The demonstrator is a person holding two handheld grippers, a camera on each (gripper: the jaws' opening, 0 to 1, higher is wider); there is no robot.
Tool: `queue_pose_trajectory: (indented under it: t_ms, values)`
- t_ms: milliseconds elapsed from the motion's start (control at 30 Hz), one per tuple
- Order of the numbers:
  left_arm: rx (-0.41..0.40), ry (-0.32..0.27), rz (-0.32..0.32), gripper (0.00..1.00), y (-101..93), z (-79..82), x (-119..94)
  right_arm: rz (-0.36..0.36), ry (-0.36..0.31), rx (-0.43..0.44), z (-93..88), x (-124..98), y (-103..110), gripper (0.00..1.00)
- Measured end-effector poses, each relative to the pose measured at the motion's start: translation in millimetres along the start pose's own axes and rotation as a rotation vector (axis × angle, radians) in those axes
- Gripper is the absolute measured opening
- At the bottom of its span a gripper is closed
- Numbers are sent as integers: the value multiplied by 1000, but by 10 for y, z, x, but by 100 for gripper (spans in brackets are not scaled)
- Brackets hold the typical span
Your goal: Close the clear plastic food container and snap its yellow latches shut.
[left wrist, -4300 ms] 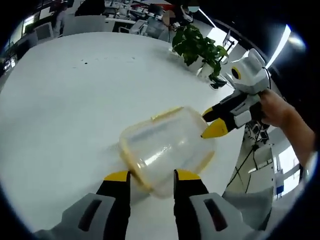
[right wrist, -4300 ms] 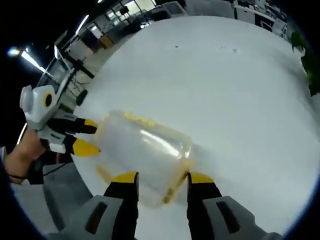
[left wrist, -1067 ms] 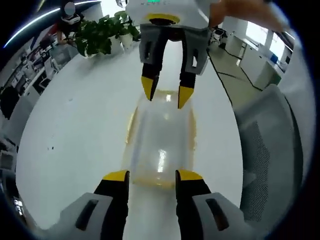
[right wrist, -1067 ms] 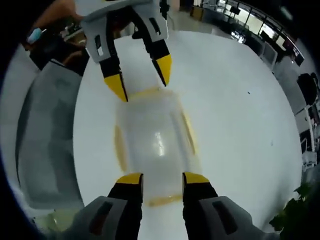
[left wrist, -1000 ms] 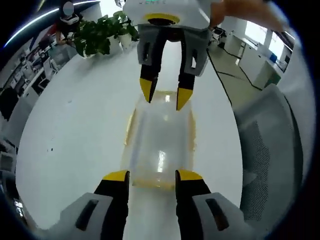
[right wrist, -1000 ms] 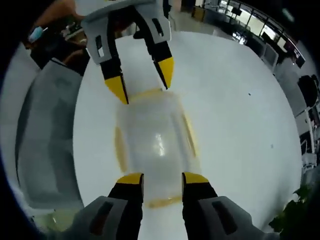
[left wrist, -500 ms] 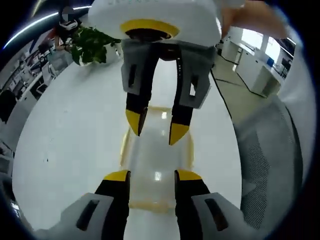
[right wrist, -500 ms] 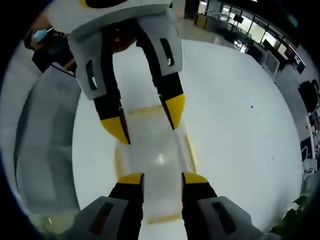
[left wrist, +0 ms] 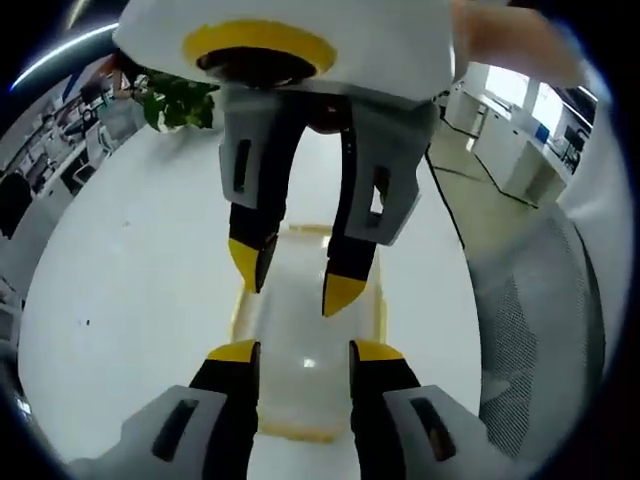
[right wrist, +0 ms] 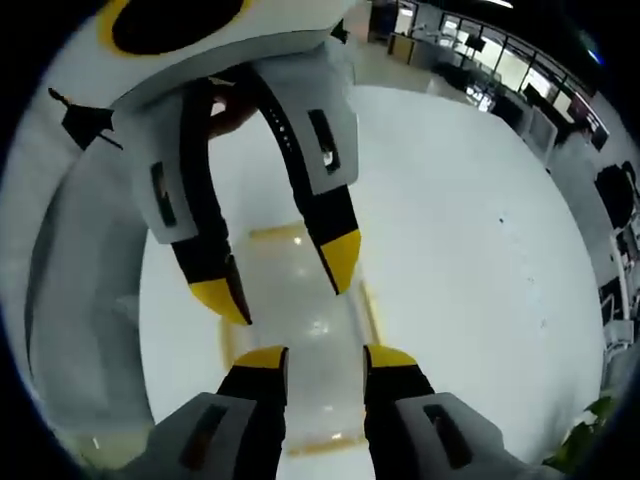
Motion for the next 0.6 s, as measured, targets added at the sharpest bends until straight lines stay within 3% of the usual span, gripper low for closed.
queue_pose_trajectory:
  t_ms: [467,600]
  values:
    - [-21,3,-16,42,-93,-6,83,-6,11,-24,10,33,-61,32]
    - [-19,6,-22,45,-154,-19,109,-16,13,-38,28,40,-94,38]
Point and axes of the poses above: the point that each gripper's makers call its tool centre point, and the gripper's own axes: x roughly forward along the fingers, y roughly to its left, z roughly out of its top, the point moved 2 cm from there along -x, roughly backward along the fingers, and after that the axes turned 2 degrees about -z, right-handed, at the moved point
